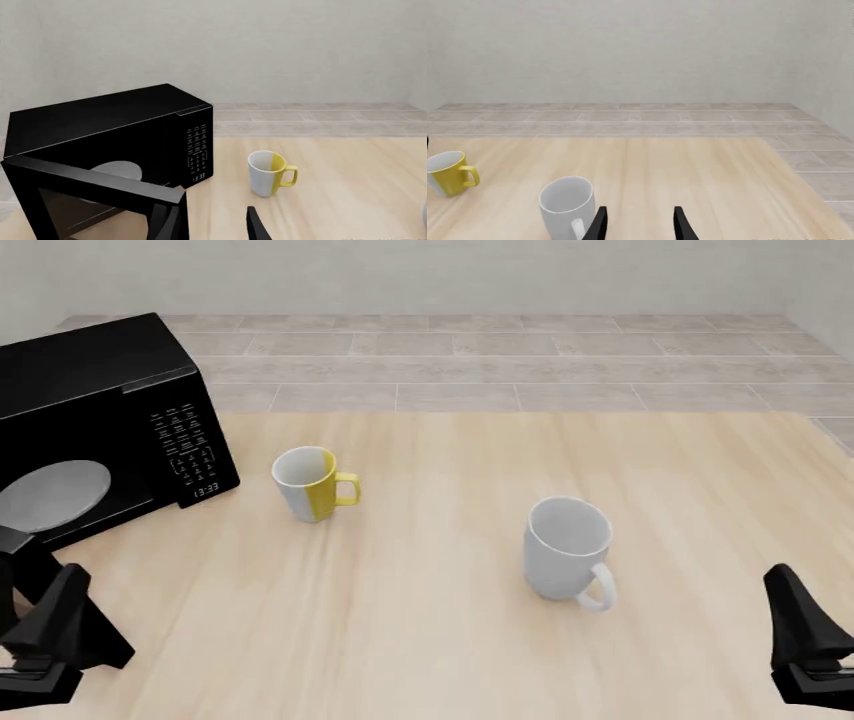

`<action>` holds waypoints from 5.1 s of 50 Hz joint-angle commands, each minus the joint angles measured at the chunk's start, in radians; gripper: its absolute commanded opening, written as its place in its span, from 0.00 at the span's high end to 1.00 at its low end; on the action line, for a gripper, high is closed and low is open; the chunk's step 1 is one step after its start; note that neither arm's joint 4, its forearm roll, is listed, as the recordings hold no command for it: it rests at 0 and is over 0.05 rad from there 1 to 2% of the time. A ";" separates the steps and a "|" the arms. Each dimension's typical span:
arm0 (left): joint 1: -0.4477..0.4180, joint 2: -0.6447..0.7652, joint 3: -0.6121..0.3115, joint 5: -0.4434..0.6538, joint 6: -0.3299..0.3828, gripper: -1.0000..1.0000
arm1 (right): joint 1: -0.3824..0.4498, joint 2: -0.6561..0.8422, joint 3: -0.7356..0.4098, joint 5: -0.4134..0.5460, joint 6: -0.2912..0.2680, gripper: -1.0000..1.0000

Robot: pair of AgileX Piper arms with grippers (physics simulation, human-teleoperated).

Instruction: Close the microwave.

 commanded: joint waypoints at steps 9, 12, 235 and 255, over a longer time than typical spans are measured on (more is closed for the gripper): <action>0.006 0.048 0.000 -0.038 0.010 0.00 | -0.002 0.000 -0.001 -0.003 0.006 0.00; 0.013 0.079 0.001 -0.066 0.003 0.00 | -0.005 0.002 -0.007 -0.001 0.003 0.00; 0.211 1.482 -0.502 -0.652 -0.170 0.00 | -0.068 0.106 0.000 -0.088 0.038 0.00; 0.141 0.934 -0.269 -0.459 -0.138 0.00 | -0.065 0.117 0.000 -0.099 0.032 0.00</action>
